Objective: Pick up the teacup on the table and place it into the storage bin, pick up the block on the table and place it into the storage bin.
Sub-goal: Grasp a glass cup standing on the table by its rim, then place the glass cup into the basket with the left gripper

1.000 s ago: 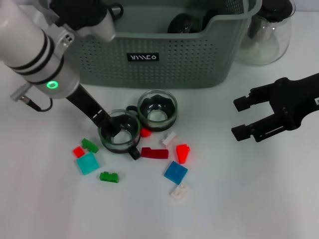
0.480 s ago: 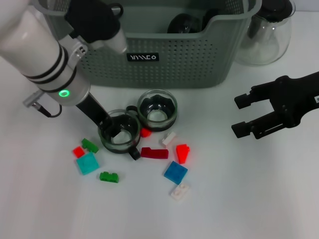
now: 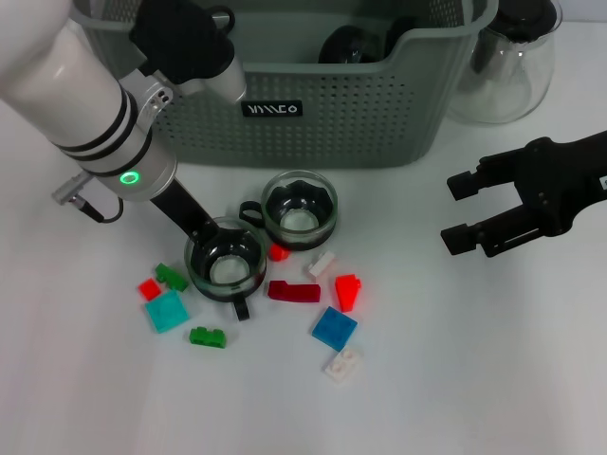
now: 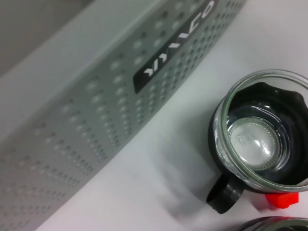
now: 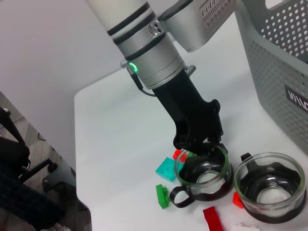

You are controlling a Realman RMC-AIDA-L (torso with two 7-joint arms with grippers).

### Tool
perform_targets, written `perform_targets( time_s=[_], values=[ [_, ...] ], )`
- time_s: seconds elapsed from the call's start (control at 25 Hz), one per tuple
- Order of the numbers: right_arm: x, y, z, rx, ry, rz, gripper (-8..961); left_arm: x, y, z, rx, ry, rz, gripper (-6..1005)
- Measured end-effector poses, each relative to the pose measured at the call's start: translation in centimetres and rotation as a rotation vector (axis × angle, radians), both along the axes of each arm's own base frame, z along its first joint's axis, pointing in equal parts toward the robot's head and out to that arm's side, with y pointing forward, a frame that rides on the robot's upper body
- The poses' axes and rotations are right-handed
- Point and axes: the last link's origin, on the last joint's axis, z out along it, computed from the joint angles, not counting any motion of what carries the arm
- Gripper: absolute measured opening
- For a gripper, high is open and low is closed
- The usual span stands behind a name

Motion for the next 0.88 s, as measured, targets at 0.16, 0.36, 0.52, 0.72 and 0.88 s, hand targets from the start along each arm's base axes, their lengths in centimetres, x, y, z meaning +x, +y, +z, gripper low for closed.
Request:
perform_targets(
  time_s=[0.16, 0.36, 0.52, 0.72, 0.88],
  values=[
    [-0.1, 0.0, 0.0, 0.001, 0.001, 0.001, 928, 0.0, 0.0, 0.0, 0.002, 0.005, -0.001, 62],
    [0.0, 0.0, 0.1, 0.005, -0.001, -0.004, 927, 0.4, -0.1, 1.4, 0.026, -0.022, 0.011, 55],
    [0.3, 0.1, 0.5, 0.007, -0.009, -0.014, 927, 1.3, -0.7, 4.2, 0.055, -0.116, 0.040, 54],
    [0.6, 0.2, 1.3, 0.006, -0.023, -0.036, 927, 3.9, -1.8, 8.5, 0.048, -0.416, 0.041, 53],
    [1.3, 0.2, 1.6, 0.000, -0.025, -0.064, 928, 6.3, -1.9, 11.2, 0.061, -0.620, -0.041, 52]
  ],
)
